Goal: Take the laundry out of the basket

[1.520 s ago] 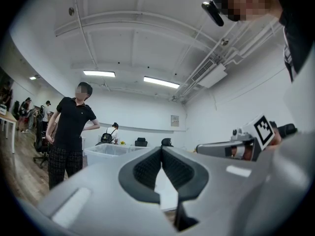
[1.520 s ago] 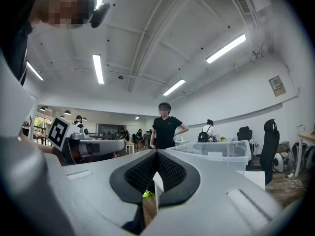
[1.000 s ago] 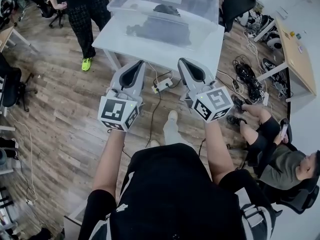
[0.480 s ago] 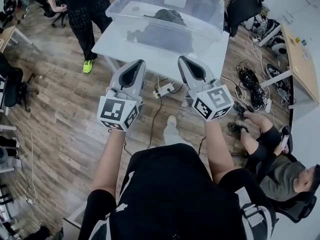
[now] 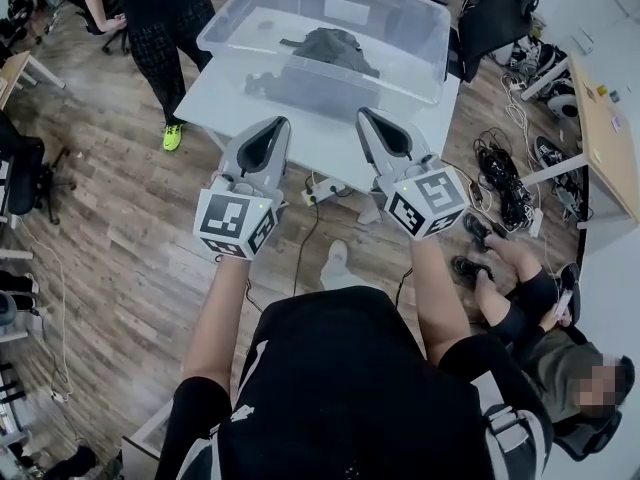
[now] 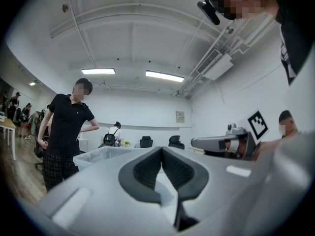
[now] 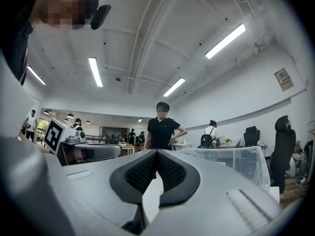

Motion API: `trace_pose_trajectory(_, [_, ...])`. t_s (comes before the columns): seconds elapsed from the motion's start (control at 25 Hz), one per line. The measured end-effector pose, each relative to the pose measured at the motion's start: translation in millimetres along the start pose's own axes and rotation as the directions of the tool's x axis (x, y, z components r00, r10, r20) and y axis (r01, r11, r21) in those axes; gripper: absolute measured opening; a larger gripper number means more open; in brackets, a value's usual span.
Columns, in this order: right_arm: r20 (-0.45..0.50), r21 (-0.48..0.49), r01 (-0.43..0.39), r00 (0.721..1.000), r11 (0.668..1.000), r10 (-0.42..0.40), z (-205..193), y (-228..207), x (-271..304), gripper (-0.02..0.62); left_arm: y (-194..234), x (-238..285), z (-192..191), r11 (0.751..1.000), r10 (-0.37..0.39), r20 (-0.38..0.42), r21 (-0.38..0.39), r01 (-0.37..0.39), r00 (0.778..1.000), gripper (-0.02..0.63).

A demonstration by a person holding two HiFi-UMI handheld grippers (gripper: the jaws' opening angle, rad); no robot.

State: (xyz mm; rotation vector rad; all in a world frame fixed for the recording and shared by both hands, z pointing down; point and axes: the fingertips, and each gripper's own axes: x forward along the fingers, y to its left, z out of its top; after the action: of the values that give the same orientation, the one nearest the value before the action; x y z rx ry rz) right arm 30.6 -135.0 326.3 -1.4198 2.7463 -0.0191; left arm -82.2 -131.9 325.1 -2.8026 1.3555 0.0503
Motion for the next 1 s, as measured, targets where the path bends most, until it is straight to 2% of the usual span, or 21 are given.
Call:
trace_pose_trajectory(0.68, [0.034, 0.019, -0.058, 0.998, 0.998, 0.057, 12, -86, 28, 0.0, -11, 92, -1, 0.999, 0.04, -0.017, 0.016, -0.039, 0.999, 0.008])
trace_pose_trajectory(1.0, [0.053, 0.027, -0.092, 0.994, 0.995, 0.09, 9, -109, 33, 0.0, -12, 116, -1, 0.997, 0.061, -0.007, 0.038, -0.061, 0.998, 0.008])
